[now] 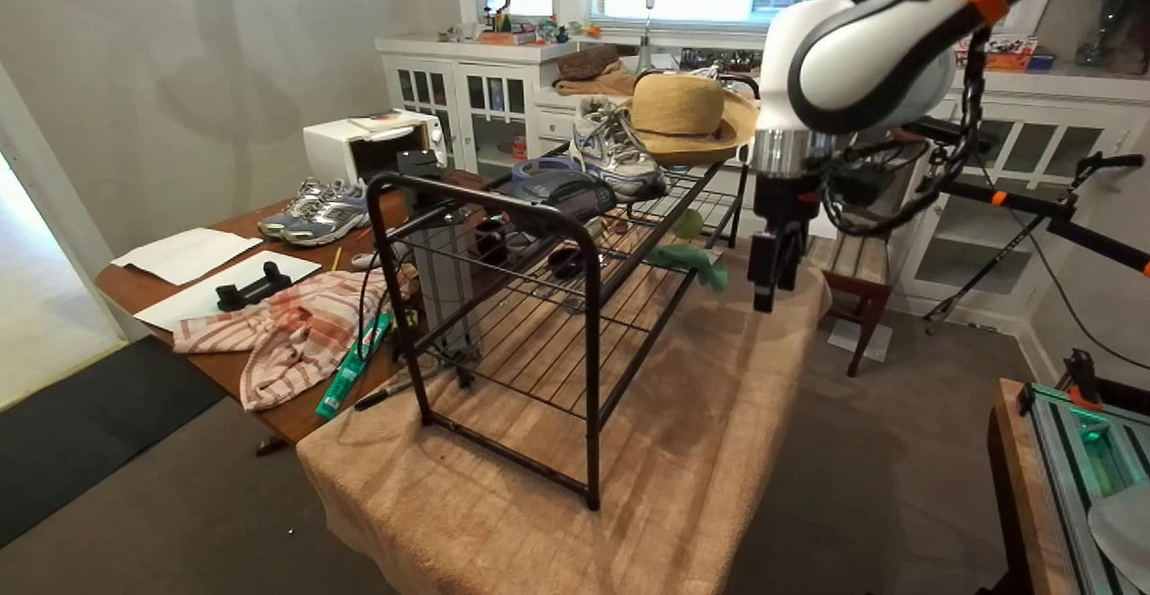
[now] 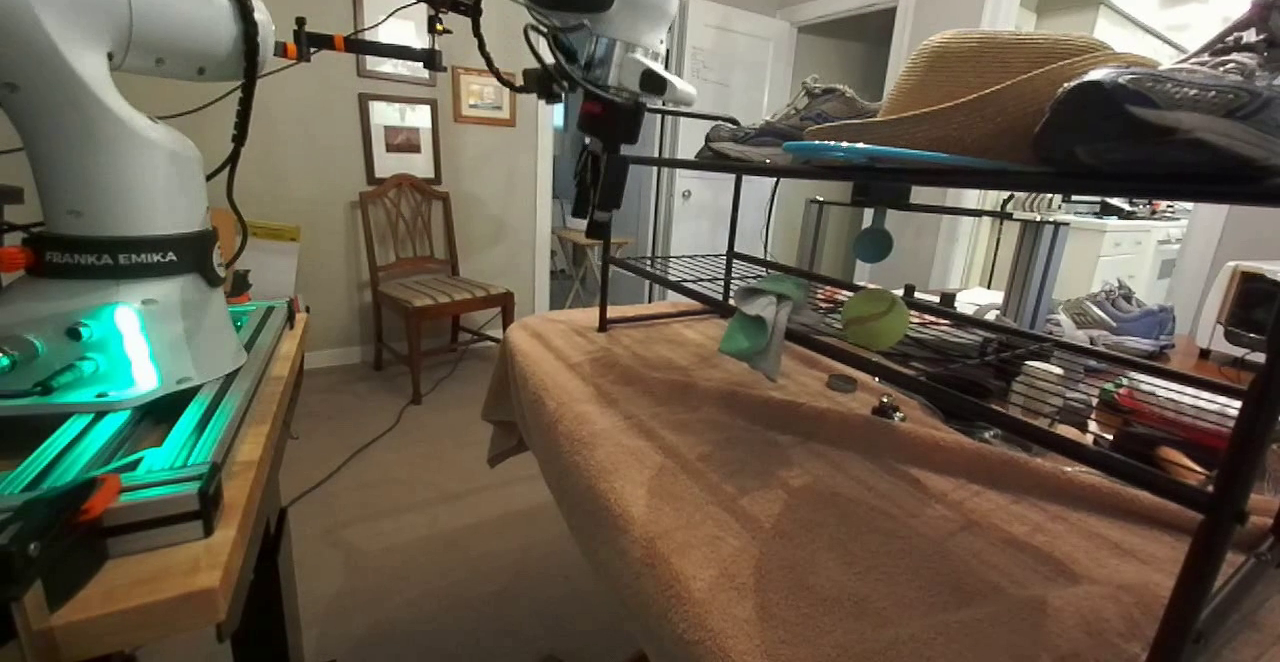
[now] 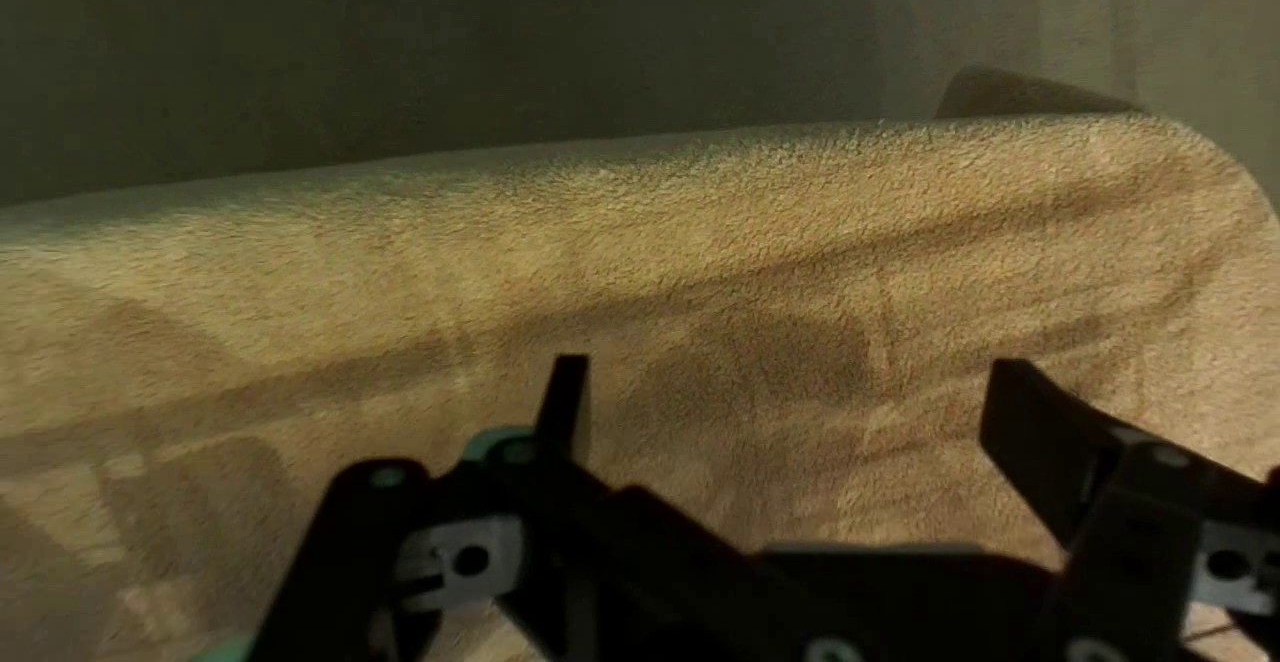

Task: Use the green towel to wipe the sneaker then place it on the bottom shelf of the rack.

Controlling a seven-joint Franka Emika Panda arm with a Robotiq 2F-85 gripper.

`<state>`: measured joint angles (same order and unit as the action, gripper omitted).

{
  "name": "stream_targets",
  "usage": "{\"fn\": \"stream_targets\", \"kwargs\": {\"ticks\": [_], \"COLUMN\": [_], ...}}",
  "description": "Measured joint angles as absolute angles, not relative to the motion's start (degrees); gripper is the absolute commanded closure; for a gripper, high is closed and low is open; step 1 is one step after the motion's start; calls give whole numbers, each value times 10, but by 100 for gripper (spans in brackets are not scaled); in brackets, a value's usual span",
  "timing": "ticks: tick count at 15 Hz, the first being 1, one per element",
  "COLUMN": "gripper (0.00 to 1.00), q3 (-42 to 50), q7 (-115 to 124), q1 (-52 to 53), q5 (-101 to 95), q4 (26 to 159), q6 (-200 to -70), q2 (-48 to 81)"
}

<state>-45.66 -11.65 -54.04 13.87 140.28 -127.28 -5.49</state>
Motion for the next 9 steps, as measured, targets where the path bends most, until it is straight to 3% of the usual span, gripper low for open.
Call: {"fn": "stream_targets", "kwargs": {"ticks": [5,9], "gripper": [0,0], "q3": [-229,-204], "q7": [-123,-125], "q1": [-380,-359], "q5": [70,61], "q4": [1316,1308], "q6": [-1066,-1046], "q2": [-172,-189]}}
